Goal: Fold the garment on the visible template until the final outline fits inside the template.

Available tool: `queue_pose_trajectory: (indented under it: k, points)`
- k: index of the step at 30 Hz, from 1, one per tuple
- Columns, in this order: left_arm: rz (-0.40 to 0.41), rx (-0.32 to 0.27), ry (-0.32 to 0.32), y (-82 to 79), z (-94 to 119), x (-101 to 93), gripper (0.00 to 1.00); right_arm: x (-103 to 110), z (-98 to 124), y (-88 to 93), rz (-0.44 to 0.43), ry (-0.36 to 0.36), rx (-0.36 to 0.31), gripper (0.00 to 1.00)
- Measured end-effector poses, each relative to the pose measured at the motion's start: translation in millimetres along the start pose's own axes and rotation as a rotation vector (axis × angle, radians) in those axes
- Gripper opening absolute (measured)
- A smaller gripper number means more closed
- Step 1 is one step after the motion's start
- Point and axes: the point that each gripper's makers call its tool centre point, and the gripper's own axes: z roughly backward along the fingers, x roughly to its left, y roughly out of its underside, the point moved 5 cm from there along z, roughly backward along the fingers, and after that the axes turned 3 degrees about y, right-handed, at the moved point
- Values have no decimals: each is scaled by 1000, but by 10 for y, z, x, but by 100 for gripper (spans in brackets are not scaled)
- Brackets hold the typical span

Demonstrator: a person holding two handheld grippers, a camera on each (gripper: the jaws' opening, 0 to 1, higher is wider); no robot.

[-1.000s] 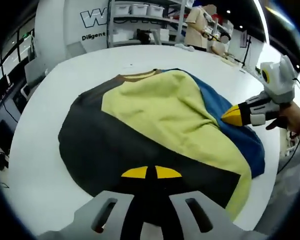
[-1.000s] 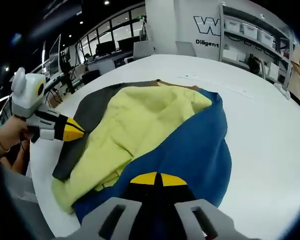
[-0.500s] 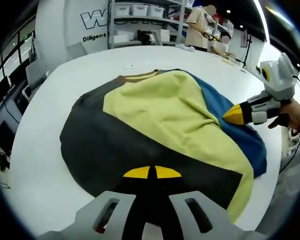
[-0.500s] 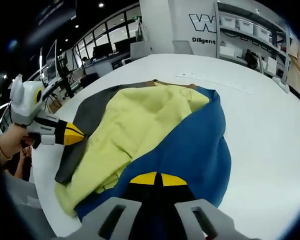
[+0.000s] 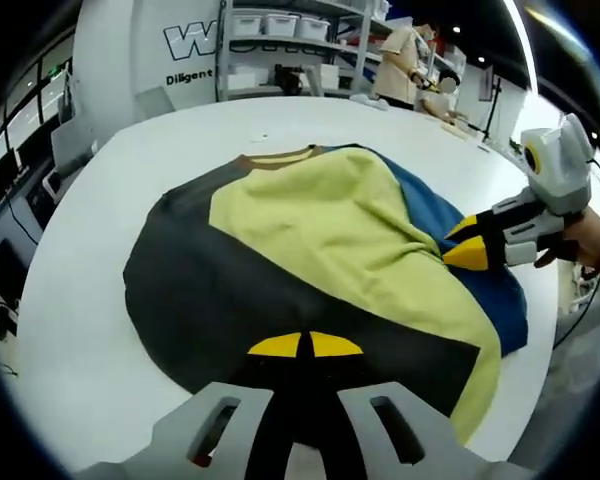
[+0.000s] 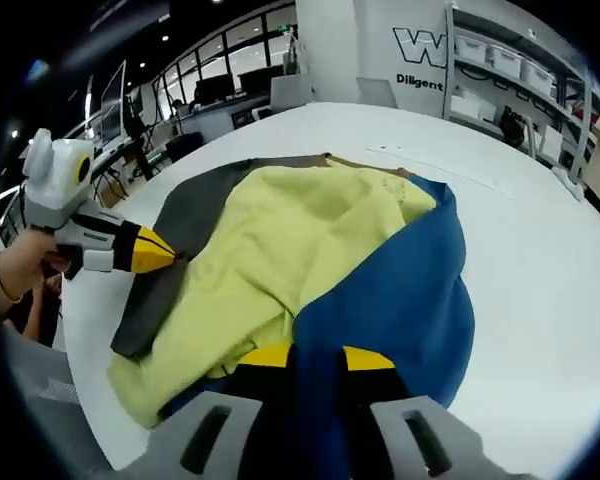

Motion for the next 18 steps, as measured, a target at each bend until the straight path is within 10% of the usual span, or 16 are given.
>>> queue_pose_trajectory:
  k: [18]
  points:
    - [27, -9, -28, -14, 185, 177, 0, -62, 166, -29, -88, -54, -27, 0]
